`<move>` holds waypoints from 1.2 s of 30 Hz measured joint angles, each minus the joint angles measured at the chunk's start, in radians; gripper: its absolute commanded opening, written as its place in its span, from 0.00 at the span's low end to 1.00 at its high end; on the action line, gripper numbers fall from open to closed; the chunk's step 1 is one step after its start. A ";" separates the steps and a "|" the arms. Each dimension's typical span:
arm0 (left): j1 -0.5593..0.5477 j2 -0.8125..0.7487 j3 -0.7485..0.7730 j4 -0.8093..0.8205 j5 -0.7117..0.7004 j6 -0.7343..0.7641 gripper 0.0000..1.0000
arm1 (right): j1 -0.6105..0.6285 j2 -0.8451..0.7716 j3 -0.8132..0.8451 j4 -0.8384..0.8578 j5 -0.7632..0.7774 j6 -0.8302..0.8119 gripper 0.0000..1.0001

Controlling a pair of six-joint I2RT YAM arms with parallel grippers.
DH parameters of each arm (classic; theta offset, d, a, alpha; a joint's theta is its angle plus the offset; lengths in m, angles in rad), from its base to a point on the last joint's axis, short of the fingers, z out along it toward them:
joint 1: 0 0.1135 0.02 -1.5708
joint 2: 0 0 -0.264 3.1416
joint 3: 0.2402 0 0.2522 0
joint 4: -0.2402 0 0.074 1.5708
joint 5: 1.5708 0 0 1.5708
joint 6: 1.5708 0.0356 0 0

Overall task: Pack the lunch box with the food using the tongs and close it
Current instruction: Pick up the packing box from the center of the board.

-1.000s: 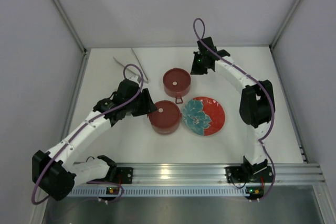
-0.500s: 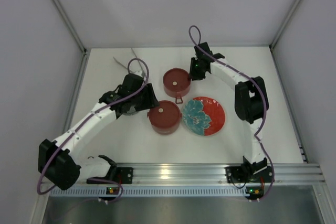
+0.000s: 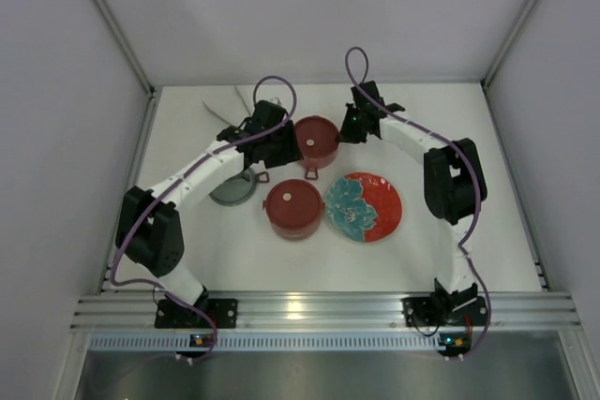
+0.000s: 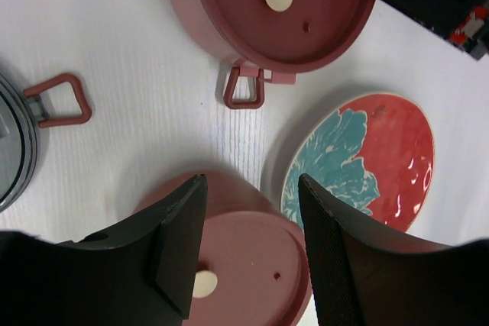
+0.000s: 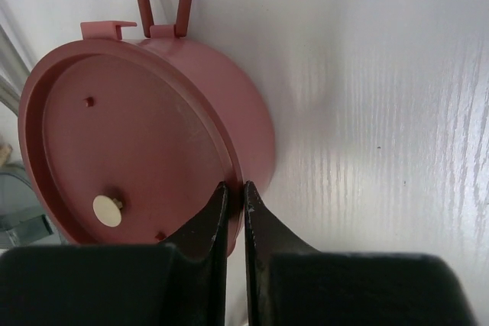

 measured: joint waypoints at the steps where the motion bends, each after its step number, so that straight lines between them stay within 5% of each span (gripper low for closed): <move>1: 0.002 0.016 0.013 0.000 -0.008 -0.003 0.56 | -0.001 -0.008 -0.019 0.018 0.001 0.021 0.00; 16: 0.039 0.202 0.113 0.066 -0.040 -0.084 0.55 | 0.027 -0.053 -0.118 0.101 0.074 0.334 0.00; 36: 0.060 0.315 0.118 0.210 -0.092 -0.203 0.56 | 0.065 -0.087 -0.185 0.135 0.120 0.551 0.00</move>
